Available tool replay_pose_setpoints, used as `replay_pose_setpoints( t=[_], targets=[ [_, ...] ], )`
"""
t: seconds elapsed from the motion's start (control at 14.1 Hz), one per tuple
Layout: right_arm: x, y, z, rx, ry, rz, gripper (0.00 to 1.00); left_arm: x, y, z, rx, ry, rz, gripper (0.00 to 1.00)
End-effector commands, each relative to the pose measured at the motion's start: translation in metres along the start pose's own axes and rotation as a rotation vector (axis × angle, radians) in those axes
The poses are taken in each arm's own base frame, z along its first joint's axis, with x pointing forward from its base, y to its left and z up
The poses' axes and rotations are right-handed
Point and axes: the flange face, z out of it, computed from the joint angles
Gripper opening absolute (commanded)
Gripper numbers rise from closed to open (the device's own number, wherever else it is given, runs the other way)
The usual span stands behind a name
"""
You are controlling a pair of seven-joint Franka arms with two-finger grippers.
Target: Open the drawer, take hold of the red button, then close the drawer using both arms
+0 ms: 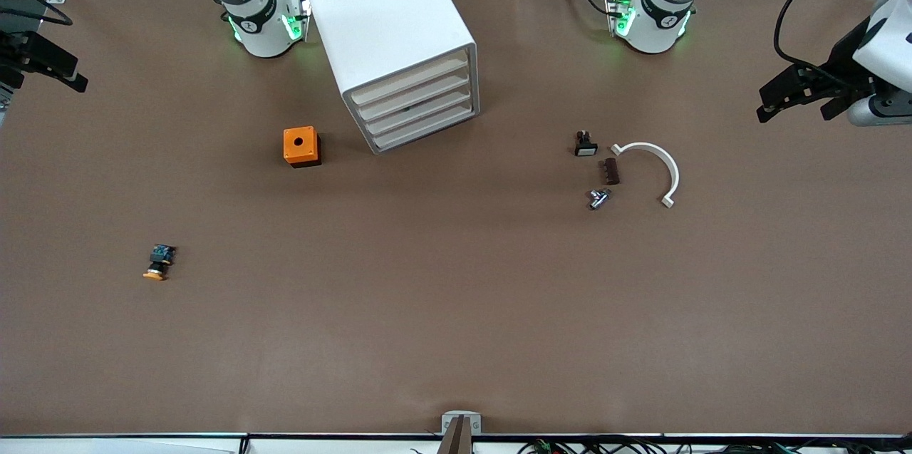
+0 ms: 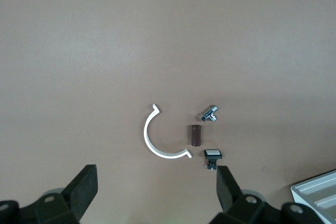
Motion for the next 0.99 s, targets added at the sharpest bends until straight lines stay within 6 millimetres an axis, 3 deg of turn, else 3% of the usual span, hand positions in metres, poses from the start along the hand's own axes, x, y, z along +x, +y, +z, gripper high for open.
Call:
replay_pose_setpoints(
  t=[0.0, 0.35, 0.92],
  targets=[
    [-0.007, 0.004, -0.002, 0.005, 0.012, 0.014, 1.0, 0.0, -0.002, -0.001, 0.024, -0.005, 0.006, 1.0],
    [-0.007, 0.019, 0.0, 0.006, 0.008, -0.009, 1.0, 0.001, -0.002, -0.001, 0.022, -0.007, 0.002, 1.0],
    [-0.007, 0.019, 0.004, 0.006, 0.002, -0.009, 1.0, 0.009, 0.0, 0.011, 0.007, -0.029, -0.01, 1.0]
  ],
)
